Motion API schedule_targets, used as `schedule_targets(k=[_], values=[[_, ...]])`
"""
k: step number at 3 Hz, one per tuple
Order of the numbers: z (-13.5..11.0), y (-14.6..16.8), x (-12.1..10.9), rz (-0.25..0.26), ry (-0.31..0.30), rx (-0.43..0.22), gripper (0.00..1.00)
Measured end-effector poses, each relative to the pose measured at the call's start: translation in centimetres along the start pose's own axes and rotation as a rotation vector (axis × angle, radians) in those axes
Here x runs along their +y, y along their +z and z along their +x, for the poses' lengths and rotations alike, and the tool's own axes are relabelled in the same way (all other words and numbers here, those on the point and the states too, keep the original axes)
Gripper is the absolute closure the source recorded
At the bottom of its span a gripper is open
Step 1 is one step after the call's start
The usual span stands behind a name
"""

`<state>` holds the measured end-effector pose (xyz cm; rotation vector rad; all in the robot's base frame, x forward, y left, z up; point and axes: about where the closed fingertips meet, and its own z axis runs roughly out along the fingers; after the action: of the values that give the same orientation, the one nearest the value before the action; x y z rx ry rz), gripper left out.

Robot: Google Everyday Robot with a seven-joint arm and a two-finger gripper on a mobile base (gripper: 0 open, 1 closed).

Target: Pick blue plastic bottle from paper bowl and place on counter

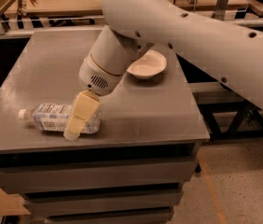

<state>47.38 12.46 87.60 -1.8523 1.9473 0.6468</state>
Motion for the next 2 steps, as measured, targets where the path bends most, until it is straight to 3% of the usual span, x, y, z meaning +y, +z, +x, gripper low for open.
schedule_targets(k=[1, 2], values=[[0.2, -0.3, -0.1, 0.004, 0.002, 0.003, 0.00], [1.3, -3.0, 0.3, 0.066, 0.024, 0.028, 0.00]])
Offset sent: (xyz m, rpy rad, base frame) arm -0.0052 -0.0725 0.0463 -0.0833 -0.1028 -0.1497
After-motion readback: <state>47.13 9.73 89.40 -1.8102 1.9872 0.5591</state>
